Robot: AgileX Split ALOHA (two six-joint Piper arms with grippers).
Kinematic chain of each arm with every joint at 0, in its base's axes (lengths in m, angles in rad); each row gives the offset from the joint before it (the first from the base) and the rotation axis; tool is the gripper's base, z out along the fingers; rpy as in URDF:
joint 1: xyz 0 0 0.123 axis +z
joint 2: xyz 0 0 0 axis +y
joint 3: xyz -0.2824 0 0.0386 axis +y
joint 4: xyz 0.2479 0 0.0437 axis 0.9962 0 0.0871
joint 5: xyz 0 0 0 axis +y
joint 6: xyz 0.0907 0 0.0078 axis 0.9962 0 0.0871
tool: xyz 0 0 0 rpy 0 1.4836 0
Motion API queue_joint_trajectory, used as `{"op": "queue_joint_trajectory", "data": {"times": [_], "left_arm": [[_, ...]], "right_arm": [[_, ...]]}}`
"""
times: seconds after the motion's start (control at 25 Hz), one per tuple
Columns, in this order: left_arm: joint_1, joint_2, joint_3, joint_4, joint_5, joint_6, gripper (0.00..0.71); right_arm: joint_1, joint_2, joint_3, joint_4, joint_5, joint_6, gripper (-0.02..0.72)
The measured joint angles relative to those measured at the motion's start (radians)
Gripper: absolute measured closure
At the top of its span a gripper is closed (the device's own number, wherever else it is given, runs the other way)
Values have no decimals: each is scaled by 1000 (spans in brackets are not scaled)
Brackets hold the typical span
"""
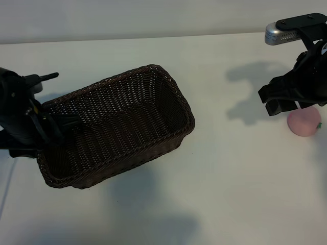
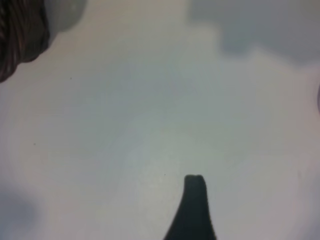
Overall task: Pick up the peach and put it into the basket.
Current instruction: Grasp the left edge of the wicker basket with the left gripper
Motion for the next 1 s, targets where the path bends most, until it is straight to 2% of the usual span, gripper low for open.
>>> {"op": "queue_joint_trajectory", "data": {"times": [0.48,0.84,1.0], "left_arm": [[0,102,0,-24,-79,24,135],[0,128,0,-35,-86,25,135],[2,128,0,-34,-80,25,187]], "right_arm": [[0,0,0,0,1,1,110],[0,0,0,0,1,1,111],[0,0,0,0,2,1,111]]}}
